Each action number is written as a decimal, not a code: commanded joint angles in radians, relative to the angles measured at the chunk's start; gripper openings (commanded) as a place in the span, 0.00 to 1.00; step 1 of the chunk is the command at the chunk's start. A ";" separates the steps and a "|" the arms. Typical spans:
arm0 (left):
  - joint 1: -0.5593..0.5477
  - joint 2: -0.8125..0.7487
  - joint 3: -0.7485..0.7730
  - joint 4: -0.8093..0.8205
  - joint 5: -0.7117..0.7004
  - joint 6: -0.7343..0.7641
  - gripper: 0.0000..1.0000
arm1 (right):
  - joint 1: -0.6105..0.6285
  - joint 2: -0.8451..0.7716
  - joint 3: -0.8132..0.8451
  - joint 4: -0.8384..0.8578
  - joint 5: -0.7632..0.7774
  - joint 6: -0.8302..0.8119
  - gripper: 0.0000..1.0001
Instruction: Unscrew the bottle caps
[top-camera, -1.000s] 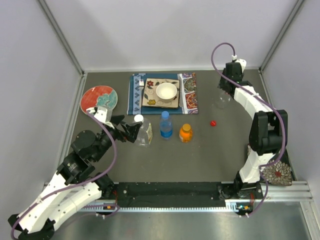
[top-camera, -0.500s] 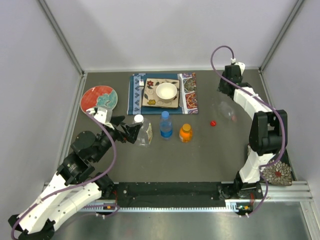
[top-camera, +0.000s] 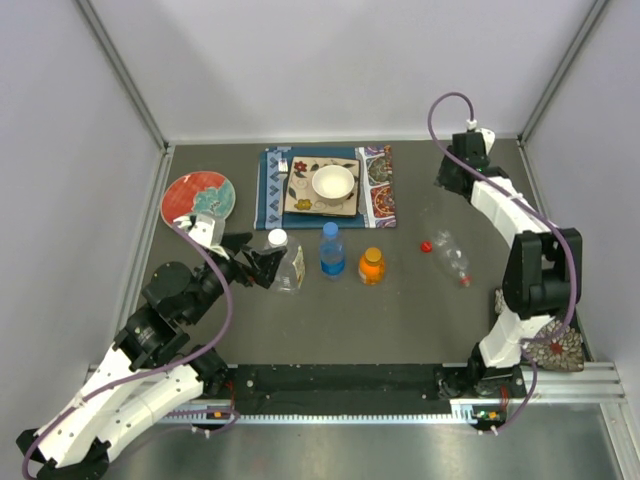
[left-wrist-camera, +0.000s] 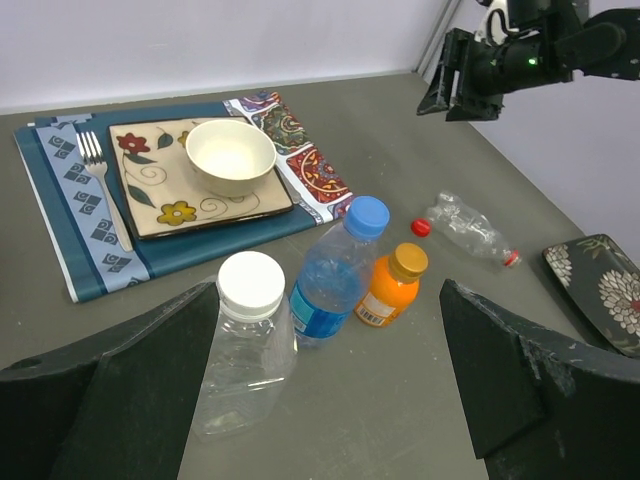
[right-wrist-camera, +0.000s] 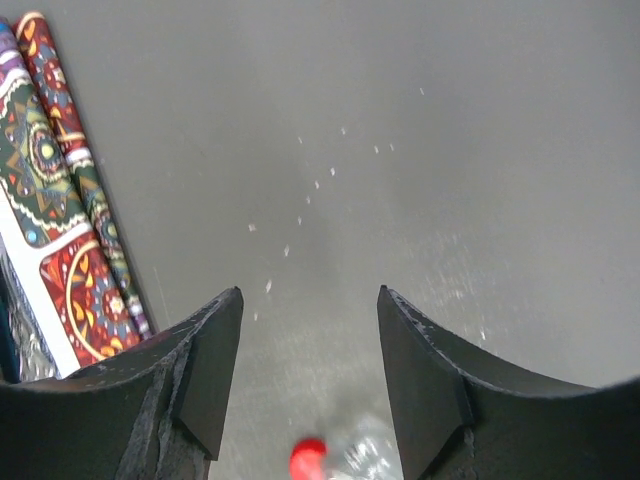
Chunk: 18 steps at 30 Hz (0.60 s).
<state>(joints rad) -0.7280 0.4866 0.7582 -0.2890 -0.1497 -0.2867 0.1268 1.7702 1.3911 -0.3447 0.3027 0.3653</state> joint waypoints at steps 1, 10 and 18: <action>-0.001 -0.014 -0.014 0.048 0.019 -0.015 0.98 | 0.007 -0.210 -0.090 -0.028 -0.005 0.095 0.58; -0.001 -0.040 -0.043 0.063 0.064 -0.052 0.98 | 0.053 -0.509 -0.348 -0.149 -0.048 0.175 0.64; 0.001 -0.054 -0.071 0.090 0.130 -0.094 0.98 | 0.129 -0.705 -0.484 -0.358 -0.051 0.196 0.66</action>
<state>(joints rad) -0.7280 0.4404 0.6971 -0.2684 -0.0692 -0.3473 0.2386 1.1458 0.9424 -0.5758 0.2520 0.5308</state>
